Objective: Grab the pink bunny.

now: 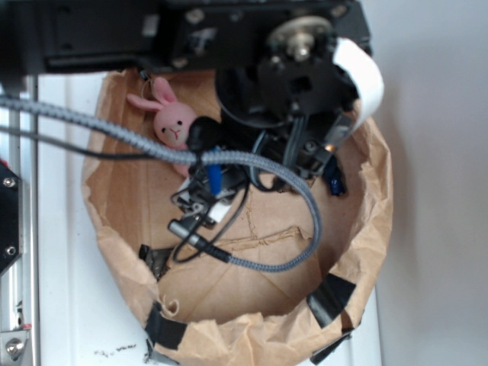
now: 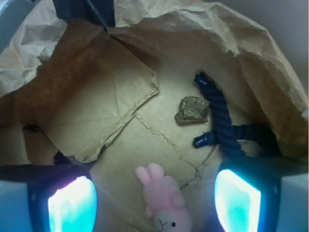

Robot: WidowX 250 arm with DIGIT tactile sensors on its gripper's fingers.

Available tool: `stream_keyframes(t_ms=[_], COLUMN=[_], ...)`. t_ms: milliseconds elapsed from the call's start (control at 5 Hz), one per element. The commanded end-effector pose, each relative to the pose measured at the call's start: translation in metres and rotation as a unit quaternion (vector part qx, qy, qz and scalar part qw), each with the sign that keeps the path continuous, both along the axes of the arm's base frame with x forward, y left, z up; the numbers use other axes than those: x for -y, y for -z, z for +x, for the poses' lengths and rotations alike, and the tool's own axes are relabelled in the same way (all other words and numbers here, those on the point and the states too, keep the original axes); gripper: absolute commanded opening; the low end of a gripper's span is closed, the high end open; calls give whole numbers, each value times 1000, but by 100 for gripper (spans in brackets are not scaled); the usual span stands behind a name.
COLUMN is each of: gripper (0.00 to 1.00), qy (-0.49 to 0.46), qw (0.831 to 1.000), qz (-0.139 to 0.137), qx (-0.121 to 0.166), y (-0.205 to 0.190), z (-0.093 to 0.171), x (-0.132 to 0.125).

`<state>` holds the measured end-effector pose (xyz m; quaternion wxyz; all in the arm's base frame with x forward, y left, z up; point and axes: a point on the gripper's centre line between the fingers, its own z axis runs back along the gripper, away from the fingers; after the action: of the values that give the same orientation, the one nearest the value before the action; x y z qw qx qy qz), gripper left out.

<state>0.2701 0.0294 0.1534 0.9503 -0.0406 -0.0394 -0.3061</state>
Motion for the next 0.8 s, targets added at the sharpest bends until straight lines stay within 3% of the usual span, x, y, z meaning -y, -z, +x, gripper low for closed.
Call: stream_keyframes(t_ms=[0, 400, 600], gripper=[100, 100, 100], qy=[10, 10, 6], qw=[1000, 999, 999], qz=[5, 22, 35], qx=[26, 40, 31], y=[5, 34, 47], z=[-10, -27, -29], x=[0, -13, -17])
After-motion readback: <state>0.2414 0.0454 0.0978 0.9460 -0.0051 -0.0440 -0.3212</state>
